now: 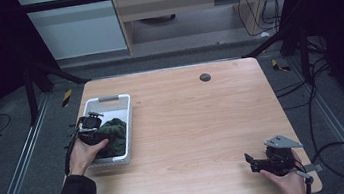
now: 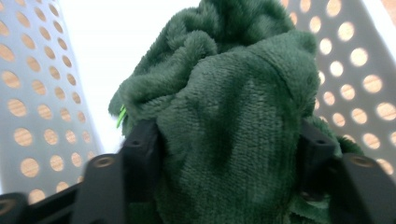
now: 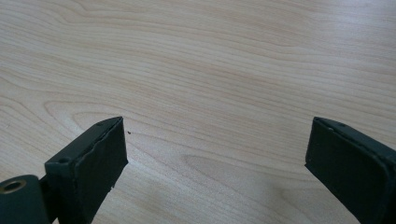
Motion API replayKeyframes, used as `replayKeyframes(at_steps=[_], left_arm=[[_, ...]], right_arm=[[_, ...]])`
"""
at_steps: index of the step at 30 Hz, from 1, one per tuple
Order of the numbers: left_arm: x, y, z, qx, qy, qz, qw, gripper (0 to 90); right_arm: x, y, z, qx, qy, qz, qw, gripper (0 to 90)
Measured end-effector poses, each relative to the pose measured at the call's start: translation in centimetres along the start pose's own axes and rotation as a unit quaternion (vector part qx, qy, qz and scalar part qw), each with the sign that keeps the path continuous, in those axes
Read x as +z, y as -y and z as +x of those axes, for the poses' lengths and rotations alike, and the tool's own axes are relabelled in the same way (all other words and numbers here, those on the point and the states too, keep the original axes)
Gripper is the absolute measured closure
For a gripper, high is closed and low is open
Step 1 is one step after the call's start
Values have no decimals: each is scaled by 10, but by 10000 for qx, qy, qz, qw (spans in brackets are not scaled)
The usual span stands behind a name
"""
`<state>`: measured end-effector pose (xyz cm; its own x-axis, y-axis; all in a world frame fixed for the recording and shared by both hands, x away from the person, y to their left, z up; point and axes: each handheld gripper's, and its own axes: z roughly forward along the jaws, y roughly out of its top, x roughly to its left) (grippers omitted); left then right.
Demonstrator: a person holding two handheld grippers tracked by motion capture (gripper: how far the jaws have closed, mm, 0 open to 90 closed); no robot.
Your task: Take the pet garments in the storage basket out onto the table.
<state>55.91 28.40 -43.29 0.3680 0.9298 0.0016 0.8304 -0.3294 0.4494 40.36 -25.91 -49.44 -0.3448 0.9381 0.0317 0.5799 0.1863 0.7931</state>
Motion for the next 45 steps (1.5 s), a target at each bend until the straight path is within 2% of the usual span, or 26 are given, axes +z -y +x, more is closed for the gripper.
replayKeyframes(at_steps=[4,6,13,20,26,36,45], left_arm=[[0,0,-1,-48,4,74,10000,524],[0,1,-1,-50,17,115,9999,617],[-4,2,0,-101,57,68,9999,717],[-25,2,-2,-59,98,-246,9996,736],[-47,0,-3,-23,55,-501,9987,739],[-77,-4,-10,195,40,-744,9970,742],[-100,-7,-12,254,26,-944,9952,743]], right_arm=[[1,0,-1,-38,12,-3,10000,53],[0,0,-1,-29,12,-4,10000,52],[0,0,0,0,-14,39,10000,52],[0,0,0,3,-9,47,10000,52],[1,0,0,-14,0,47,10000,52],[1,0,0,-58,19,40,10000,52],[1,0,1,-8,-5,58,10000,51]])
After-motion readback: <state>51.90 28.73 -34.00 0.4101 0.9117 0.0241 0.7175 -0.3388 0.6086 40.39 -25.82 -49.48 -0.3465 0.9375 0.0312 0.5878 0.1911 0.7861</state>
